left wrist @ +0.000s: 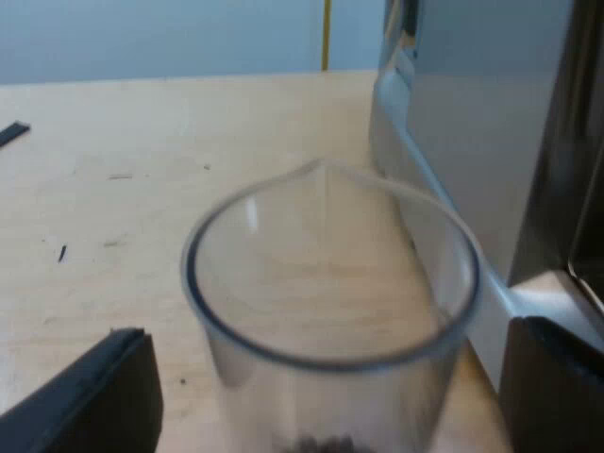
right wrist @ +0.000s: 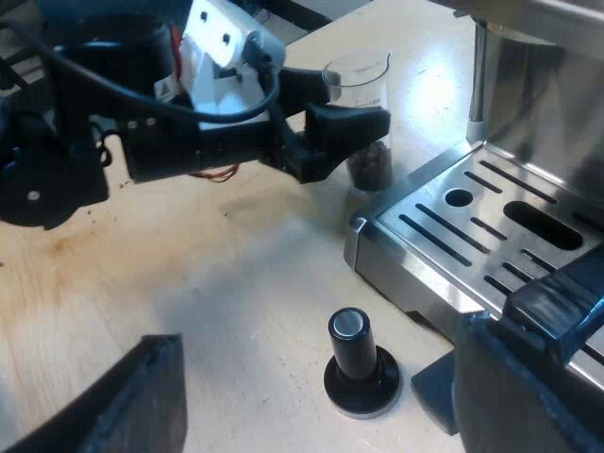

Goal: Pour the beans into the coffee machine

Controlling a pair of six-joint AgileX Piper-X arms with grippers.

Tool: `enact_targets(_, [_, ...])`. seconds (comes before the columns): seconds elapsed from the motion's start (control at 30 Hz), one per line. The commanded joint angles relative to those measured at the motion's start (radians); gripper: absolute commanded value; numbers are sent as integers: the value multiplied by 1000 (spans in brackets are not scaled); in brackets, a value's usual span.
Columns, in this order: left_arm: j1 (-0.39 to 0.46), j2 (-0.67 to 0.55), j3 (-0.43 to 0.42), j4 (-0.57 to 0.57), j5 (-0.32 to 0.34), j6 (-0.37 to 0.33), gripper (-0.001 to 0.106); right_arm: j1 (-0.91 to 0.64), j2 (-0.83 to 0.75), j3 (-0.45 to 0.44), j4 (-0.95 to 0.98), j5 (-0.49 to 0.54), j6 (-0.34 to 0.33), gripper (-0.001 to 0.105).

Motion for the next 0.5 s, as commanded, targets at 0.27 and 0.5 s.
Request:
enact_targets(0.27, [-2, 14, -33, -15, 4, -4, 67, 1, -3, -3, -14, -8, -10, 62])
enact_targets(0.5, [-2, 12, -33, -15, 9, -4, 30, 1, -3, -3, -14, -8, -10, 62])
